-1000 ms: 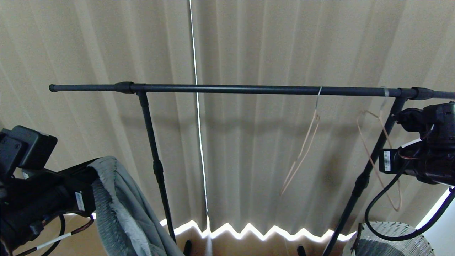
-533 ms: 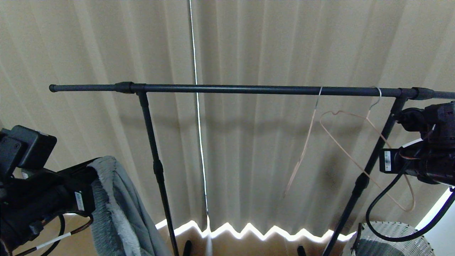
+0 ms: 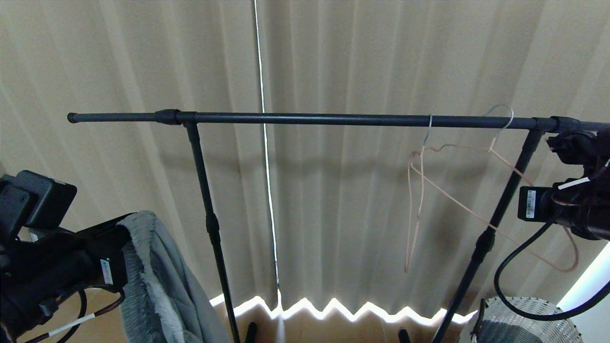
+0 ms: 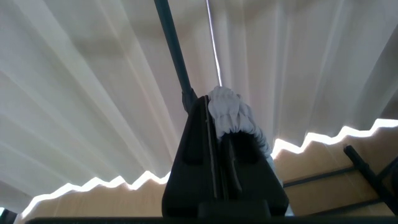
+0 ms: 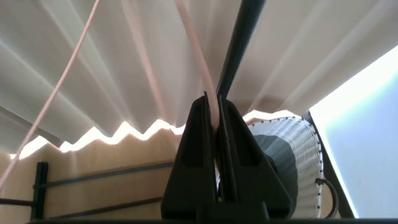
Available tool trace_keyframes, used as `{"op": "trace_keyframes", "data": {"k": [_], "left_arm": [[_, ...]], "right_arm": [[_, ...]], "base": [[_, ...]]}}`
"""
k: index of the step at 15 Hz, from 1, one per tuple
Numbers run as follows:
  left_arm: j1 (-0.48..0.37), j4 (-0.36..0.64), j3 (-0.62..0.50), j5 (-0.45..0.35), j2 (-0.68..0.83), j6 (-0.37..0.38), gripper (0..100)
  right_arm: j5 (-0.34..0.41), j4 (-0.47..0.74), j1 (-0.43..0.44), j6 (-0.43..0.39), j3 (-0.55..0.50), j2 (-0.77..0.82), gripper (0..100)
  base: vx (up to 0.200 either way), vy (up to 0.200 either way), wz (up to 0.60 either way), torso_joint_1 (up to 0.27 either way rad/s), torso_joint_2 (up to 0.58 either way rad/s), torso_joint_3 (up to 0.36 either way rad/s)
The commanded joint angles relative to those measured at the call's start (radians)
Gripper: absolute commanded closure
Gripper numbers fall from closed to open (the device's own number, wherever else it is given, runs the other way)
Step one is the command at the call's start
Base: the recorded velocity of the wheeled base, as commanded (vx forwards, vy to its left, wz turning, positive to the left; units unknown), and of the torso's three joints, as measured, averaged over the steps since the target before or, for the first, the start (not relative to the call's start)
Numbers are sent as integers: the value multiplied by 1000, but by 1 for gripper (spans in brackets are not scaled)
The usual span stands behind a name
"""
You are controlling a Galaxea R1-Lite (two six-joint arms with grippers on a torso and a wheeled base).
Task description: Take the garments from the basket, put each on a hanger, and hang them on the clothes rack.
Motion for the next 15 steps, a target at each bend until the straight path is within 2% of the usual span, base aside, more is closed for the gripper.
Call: {"op": "trace_keyframes", "data": {"k": [1,5,7,10,15], "left_arm": [[0,-1,3,0,-1,1,100],[-1,-80,30,0,7,7,100],[-1,-86,35,0,9,9,100],[0,-86,42,5,7,10,100],[0,-86,56,6,10,29,100]], "right_arm": [[0,1,1,-2,34,-78,100],[0,-1,4,-2,97,-173,100],[0,-1,4,-2,114,-196,100],[2,-3,10,-17,192,-284,100],[17,-3,10,-19,252,-362,100]], "base": [[0,0,0,0,0,0],[0,0,0,0,0,0],[0,0,0,0,0,0],[0,0,0,0,0,0],[-200,0,0,5,1,3]]}}
